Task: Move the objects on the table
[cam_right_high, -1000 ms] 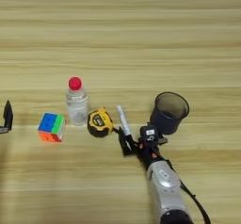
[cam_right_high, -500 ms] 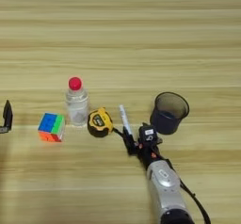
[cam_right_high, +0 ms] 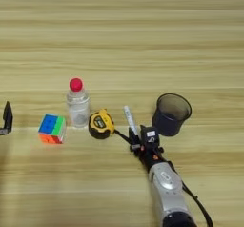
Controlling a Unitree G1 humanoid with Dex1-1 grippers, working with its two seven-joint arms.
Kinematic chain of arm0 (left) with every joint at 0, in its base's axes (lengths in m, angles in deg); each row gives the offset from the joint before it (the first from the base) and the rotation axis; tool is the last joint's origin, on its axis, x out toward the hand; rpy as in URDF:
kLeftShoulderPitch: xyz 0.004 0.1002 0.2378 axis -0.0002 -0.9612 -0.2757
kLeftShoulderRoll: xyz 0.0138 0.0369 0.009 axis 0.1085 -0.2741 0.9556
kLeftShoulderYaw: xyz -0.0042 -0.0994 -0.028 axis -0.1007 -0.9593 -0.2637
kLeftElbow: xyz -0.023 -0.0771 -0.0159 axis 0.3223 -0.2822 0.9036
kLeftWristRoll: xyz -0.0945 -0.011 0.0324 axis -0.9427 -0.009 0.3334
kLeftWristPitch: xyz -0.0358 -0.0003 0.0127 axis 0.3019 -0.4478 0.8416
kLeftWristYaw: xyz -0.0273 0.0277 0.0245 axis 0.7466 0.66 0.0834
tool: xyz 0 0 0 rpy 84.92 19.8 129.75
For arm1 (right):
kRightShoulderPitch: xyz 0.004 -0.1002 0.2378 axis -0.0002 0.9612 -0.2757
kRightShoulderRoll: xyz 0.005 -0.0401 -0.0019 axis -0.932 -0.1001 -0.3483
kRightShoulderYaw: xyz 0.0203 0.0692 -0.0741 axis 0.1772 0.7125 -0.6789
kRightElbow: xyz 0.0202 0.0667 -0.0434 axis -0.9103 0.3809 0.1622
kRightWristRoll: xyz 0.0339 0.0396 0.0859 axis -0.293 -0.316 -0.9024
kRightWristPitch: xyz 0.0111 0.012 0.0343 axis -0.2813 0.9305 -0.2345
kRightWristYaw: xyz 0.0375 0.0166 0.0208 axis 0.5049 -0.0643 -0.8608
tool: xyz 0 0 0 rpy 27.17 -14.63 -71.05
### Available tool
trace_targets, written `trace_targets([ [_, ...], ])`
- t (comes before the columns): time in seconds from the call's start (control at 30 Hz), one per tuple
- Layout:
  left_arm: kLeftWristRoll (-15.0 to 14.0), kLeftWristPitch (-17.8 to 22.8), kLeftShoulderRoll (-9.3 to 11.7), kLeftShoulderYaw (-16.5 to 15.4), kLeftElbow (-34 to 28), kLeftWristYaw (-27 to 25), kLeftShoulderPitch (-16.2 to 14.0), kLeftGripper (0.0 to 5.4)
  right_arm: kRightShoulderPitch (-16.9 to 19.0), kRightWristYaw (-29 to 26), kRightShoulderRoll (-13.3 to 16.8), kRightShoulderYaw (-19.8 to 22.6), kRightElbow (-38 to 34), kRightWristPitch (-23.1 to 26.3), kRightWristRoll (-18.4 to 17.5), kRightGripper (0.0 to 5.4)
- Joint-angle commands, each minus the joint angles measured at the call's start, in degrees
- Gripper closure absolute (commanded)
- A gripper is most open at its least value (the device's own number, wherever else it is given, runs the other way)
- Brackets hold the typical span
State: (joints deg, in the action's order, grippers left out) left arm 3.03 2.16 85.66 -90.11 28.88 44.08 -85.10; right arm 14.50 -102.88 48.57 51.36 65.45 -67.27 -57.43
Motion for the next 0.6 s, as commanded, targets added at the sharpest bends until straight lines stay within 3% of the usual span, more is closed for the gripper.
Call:
trace_targets([
  [0.03, -0.32, 0.45, 0.44, 0.07, 0.0, -0.21, 0.02, 0.0, 0.84, 0.21, -0.15, -0.2, 1.36, 1.99, 0.1, 4.03],
  [0.23, -0.29, 0.51, 0.37, 0.13, -0.14, -0.18, -0.02, 0.0, 0.91, 0.22, -0.19, -0.25, 1.14, 2.06, 0.12, 4.59],
  [0.6, -0.27, 0.53, 0.26, 0.18, -0.2, -0.12, -0.09, 0.0, 0.98, 0.07, -0.22, -0.3, 0.99, 1.77, 0.08, 4.63],
])
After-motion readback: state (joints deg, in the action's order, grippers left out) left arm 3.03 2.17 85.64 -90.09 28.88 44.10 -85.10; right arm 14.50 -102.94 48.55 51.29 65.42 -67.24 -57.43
